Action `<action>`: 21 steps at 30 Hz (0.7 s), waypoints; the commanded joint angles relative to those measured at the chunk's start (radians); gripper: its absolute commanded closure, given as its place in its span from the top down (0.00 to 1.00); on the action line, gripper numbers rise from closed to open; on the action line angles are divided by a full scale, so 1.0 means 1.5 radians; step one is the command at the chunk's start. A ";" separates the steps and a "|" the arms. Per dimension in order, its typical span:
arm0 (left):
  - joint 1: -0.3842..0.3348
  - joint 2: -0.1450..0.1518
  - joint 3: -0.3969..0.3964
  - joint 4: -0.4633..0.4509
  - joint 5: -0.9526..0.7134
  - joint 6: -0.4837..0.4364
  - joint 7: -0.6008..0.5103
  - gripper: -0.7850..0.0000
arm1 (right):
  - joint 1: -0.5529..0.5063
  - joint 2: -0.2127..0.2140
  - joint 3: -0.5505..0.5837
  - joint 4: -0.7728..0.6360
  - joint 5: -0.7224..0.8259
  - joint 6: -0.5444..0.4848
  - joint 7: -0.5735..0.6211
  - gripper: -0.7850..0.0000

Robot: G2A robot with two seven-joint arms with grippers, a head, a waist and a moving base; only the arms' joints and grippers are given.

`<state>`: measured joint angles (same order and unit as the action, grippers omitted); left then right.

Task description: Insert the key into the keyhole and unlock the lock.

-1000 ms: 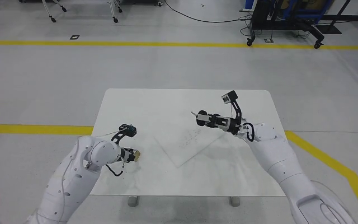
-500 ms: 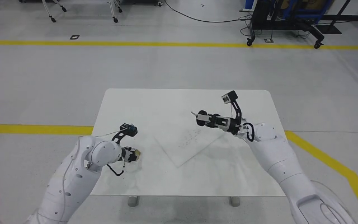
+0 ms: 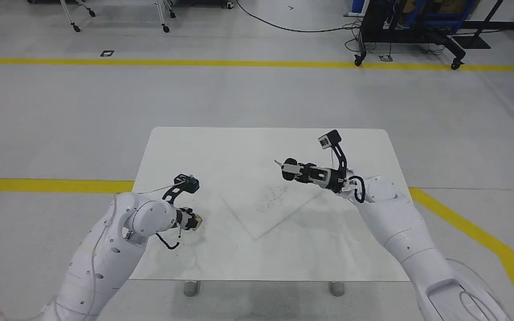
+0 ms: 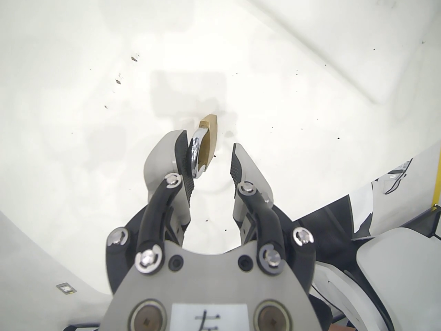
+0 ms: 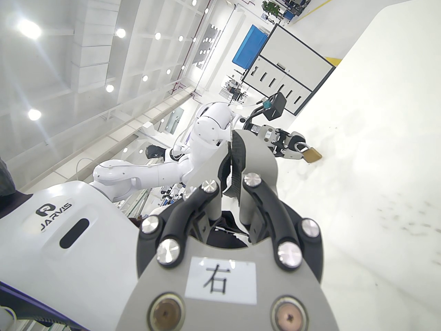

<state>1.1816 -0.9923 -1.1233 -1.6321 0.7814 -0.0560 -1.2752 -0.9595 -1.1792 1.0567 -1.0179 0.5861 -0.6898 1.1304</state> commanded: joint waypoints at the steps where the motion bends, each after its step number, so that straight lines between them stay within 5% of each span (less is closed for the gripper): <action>1: -0.002 0.000 0.003 -0.001 0.002 -0.001 0.002 0.34 | 0.000 0.000 0.000 0.000 0.000 0.000 0.000 0.00; 21: -0.020 -0.007 0.035 0.008 0.004 0.005 -0.002 0.25 | 0.000 0.000 0.000 0.000 0.000 0.000 0.000 0.00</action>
<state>1.1515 -1.0023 -1.0715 -1.6196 0.7872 -0.0479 -1.2785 -0.9595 -1.1792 1.0567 -1.0179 0.5861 -0.6898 1.1304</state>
